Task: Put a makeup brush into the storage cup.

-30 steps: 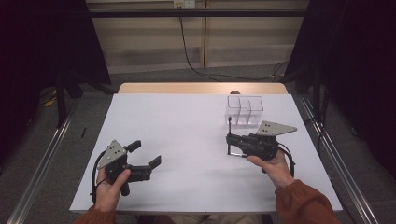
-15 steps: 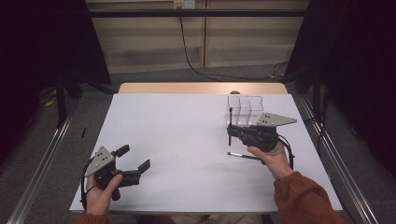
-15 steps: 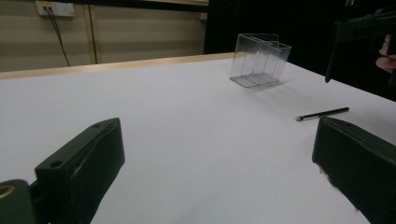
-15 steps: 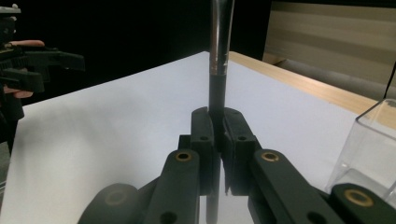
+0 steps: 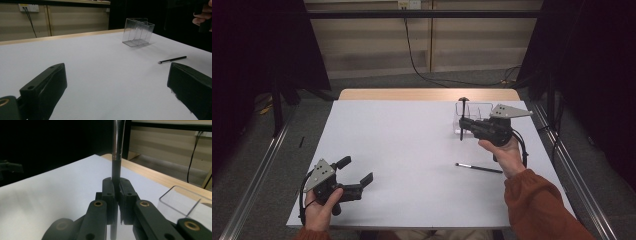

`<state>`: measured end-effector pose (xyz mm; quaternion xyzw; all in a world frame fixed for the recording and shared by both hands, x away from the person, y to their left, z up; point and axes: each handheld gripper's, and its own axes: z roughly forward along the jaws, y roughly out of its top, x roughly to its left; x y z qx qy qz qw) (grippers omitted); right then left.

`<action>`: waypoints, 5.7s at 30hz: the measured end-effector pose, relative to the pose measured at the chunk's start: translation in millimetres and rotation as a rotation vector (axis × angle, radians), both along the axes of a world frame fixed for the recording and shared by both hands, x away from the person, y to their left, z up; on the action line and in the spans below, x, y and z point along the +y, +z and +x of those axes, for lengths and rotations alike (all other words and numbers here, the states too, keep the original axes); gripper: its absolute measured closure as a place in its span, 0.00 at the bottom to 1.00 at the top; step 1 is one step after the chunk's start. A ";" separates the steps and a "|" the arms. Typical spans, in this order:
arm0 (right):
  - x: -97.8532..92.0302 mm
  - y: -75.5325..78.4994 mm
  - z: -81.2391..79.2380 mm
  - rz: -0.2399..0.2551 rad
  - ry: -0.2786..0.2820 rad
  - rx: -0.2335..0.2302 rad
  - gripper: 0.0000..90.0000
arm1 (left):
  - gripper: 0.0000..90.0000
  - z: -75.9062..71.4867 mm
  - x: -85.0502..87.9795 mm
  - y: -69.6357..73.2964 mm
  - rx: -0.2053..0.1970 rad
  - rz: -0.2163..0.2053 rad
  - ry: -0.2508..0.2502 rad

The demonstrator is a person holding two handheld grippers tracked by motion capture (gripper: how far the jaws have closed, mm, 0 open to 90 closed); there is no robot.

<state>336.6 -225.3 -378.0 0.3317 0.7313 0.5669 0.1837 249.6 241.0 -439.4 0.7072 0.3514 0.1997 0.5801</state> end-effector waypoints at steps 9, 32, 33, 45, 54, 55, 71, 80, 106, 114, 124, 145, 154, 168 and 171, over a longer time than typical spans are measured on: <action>-7.2 11.8 21.8 -0.013 -0.071 -0.019 0.93 | 0.03 -1.3 -0.4 0.0 -0.001 0.020 -0.011; -5.0 18.3 70.0 -0.019 -0.154 -0.034 0.93 | 0.02 -1.3 0.6 0.8 -0.005 0.028 -0.006; -5.0 18.3 70.0 -0.019 -0.154 -0.034 0.93 | 0.02 -1.3 0.6 0.8 -0.005 0.028 -0.005; -7.4 13.5 85.6 -0.017 -0.199 -0.028 0.93 | 0.02 -1.0 0.7 0.8 -0.004 0.030 -0.009; -10.5 2.7 92.5 -0.023 -0.218 -0.010 0.93 | 0.02 -0.7 0.9 0.4 -0.003 0.033 -0.010; -10.5 2.7 92.5 -0.023 -0.218 -0.010 0.93 | 0.02 -0.7 0.9 0.4 -0.003 0.033 -0.010; -10.7 -15.7 96.6 -0.040 -0.224 0.022 0.93 | 0.02 -0.5 -0.3 0.1 -0.006 0.047 -0.022; -12.5 -28.1 96.3 -0.034 -0.231 0.042 0.93 | 0.02 -0.6 -0.1 0.1 -0.003 0.048 -0.016; -11.4 -49.1 95.7 -0.033 -0.234 0.087 0.93 | 0.02 0.3 2.4 0.2 -0.005 0.050 -0.013; -14.6 -49.2 95.1 -0.022 -0.225 0.109 0.91 | 0.02 0.9 2.8 -0.3 -0.001 0.058 -0.012; -15.8 -49.0 94.1 -0.021 -0.221 0.099 0.83 | 0.02 1.0 2.6 -0.5 -0.002 0.066 -0.014; -23.1 -47.9 76.4 -0.006 -0.229 0.080 0.22 | 0.02 0.9 2.5 -0.1 -0.007 0.071 -0.019; -29.0 -44.0 63.9 0.005 -0.232 0.067 0.14 | 0.02 0.5 2.0 0.3 -0.008 0.058 -0.016; -37.5 -41.7 42.6 0.014 -0.217 0.069 0.07 | 0.02 -0.1 1.6 0.9 -0.016 0.061 -0.020; -38.1 -41.9 37.4 0.020 -0.209 0.066 0.06 | 0.02 -0.3 1.6 1.0 -0.016 0.061 -0.021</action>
